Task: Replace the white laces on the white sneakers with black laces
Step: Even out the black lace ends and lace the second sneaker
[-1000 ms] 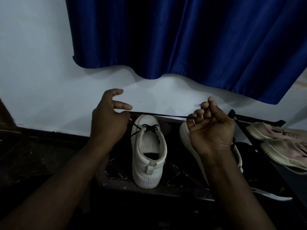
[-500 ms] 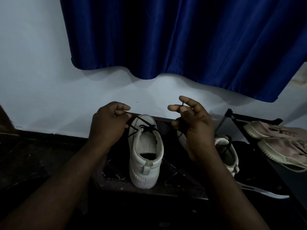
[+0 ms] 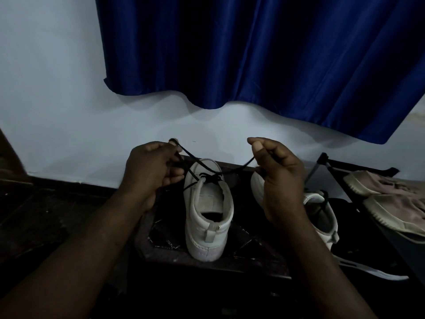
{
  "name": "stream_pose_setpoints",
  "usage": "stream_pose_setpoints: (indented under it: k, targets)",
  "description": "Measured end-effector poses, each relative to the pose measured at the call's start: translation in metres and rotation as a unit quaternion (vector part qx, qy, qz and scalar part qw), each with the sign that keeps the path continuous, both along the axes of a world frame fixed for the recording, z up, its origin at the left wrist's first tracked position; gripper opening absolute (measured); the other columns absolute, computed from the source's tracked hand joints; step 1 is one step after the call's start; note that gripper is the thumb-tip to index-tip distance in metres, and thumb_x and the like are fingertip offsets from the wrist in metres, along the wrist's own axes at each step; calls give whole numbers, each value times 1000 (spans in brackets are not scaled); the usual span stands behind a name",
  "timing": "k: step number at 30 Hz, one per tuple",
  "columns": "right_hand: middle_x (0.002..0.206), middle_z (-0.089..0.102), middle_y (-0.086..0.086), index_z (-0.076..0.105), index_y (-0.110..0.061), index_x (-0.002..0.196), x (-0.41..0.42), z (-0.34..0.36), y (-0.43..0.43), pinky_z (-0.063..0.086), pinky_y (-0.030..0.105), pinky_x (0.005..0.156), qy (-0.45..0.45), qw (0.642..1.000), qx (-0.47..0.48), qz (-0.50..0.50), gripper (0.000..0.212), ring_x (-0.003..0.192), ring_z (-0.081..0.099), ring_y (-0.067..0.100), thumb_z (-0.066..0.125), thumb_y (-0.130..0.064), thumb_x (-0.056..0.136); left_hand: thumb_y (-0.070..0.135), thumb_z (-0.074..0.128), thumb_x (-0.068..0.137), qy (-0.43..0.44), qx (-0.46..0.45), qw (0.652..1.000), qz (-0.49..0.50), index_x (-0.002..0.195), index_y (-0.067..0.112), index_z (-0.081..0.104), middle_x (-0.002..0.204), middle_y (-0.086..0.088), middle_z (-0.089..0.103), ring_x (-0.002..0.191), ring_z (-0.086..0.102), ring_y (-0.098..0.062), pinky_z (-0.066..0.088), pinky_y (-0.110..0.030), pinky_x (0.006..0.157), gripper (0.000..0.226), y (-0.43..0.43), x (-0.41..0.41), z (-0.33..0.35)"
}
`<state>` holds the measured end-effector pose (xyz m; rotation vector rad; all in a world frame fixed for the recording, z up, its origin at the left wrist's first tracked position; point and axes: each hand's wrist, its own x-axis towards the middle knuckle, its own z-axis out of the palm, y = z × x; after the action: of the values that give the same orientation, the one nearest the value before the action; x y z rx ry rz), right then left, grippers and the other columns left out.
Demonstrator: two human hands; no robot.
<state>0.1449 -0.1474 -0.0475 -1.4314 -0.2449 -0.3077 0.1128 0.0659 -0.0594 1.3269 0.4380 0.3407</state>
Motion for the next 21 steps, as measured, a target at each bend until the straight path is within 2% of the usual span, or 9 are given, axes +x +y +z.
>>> stream_pose_setpoints:
  k: [2, 4, 6, 8, 11, 14, 18, 21]
  targets:
    - [89, 75, -11, 78, -10, 105, 2, -1, -2, 50, 17, 72, 0, 1000, 27, -4, 13, 79, 63, 2, 67, -11, 98, 29, 65, 101, 5, -5, 1000, -1, 93, 8, 73, 77, -6, 68, 58, 63, -21, 63, -35, 63, 25, 2, -1, 2]
    - [83, 70, -5, 77, -8, 109, 3, -1, -5, 47, 21, 65, 1, 999, 49, 8, 15, 70, 55, 9, 66, -12, 98, 39, 67, 98, 23, 55, 998, -26, 91, 7, 75, 75, -8, 69, 58, 63, -22, 61, -33, 61, 34, 4, -1, 0]
    - [84, 71, 4, 75, -8, 108, 3, -1, -5, 46, 26, 65, -3, 998, 53, 31, 15, 69, 58, 17, 64, -13, 99, 48, 67, 96, 45, 116, 989, -75, 89, 7, 75, 72, -9, 70, 57, 62, -21, 56, -27, 55, 42, 3, -2, -2]
    - [89, 74, 9, 75, -8, 105, 2, -1, -5, 45, 28, 66, -1, 998, 42, 53, 14, 69, 60, 20, 62, -12, 100, 48, 66, 97, 52, 125, 984, -114, 90, 5, 75, 70, -10, 68, 56, 59, -20, 50, -22, 50, 45, -1, -3, -2]
    - [93, 76, 11, 74, -8, 105, -2, -2, -3, 47, 30, 69, 10, 997, 6, 76, 18, 71, 63, 18, 57, -13, 103, 38, 66, 100, 42, 108, 986, -123, 93, 3, 74, 68, -12, 64, 52, 55, -18, 48, -20, 48, 37, -2, -3, -1]
    - [90, 76, 11, 74, -5, 105, -5, -3, -1, 51, 26, 67, 22, 995, -22, 96, 19, 70, 63, 19, 56, -11, 104, 13, 59, 102, 40, 100, 986, -124, 99, 5, 73, 75, -15, 71, 54, 62, -20, 54, -23, 50, 16, 3, -3, 0]
    - [88, 77, 13, 70, 1, 106, -7, -2, -1, 53, 23, 60, 46, 992, -20, 117, 18, 69, 66, 22, 54, -8, 105, -5, 52, 95, 40, 71, 987, -138, 111, 11, 69, 95, -13, 78, 69, 71, -24, 60, -29, 58, 28, 8, -3, 0]
    - [87, 77, 15, 73, -3, 100, -8, -4, -3, 53, 24, 62, 47, 988, -69, 127, 13, 72, 67, 25, 60, -6, 102, -7, 60, 91, 40, 93, 976, -195, 119, 16, 67, 103, -11, 77, 81, 74, -25, 62, -29, 67, 36, 10, -3, -1]
